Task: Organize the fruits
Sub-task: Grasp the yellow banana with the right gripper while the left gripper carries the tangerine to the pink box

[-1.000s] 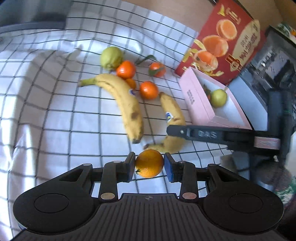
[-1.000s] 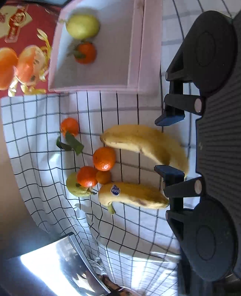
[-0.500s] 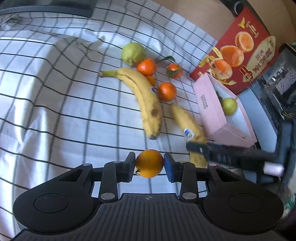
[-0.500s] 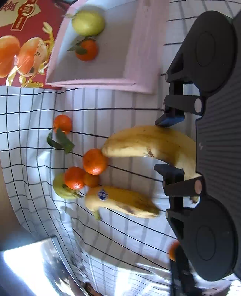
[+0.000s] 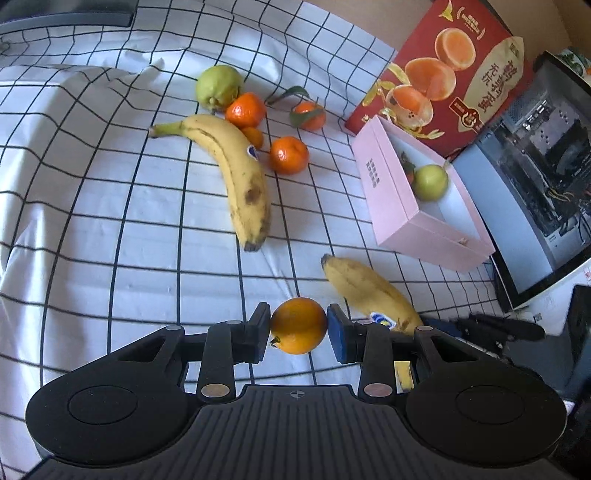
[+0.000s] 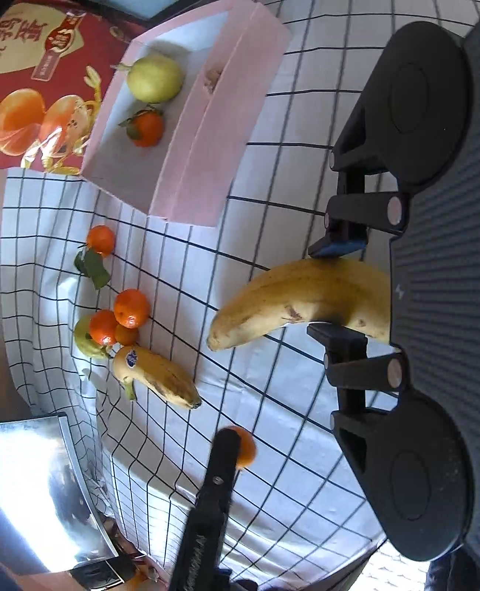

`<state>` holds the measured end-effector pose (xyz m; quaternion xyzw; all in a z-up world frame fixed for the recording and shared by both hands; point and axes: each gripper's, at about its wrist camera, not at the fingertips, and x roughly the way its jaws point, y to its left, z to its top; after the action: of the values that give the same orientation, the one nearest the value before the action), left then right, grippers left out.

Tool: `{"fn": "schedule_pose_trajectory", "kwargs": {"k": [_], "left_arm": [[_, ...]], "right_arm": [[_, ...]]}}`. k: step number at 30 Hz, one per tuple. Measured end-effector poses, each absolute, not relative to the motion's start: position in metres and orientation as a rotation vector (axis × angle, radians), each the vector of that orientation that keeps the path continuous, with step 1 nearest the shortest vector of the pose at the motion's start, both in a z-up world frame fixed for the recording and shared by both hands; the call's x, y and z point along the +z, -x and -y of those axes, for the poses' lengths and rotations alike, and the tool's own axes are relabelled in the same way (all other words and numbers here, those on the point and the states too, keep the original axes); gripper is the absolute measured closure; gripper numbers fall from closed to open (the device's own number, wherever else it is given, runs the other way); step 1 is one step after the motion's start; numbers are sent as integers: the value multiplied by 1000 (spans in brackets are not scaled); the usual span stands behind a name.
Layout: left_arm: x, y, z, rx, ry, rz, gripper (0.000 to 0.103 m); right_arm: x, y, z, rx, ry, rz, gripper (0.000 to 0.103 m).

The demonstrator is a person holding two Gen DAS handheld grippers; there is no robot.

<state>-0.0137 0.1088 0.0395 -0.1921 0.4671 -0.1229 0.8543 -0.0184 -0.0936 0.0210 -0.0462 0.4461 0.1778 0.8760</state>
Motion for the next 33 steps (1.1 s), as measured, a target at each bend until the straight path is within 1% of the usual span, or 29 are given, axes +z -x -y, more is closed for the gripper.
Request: {"fn": "schedule_pose_trajectory", "kwargs": {"k": [3,6,8,13,17,23,27,30,33], "left_arm": [[38,18,-110,-245,401,-992,65],[39,22,-112,-227,408,-995,65],[40,24,-111,-221,408,-996,65],[41,27,-96,-249,387,-1008,65],[44,27,-75,-297,357,-1005,65],[63,12,-54,-352,344,-946,65],[111,-16,-42,-420,327,-815,65],[157,-46,-23,-466,262,-706,65],[183,-84,3,-513,200,-666,65]], "right_arm": [[14,12,88,390,130,-896,62],[11,12,80,412,199,-845,62],[11,12,78,412,208,-844,64],[15,13,91,425,141,-863,66],[29,30,110,385,75,-811,66],[81,59,149,310,-30,-639,66],[132,72,172,246,-17,-479,66],[173,78,188,203,15,-368,66],[209,78,207,147,26,-285,66]]}}
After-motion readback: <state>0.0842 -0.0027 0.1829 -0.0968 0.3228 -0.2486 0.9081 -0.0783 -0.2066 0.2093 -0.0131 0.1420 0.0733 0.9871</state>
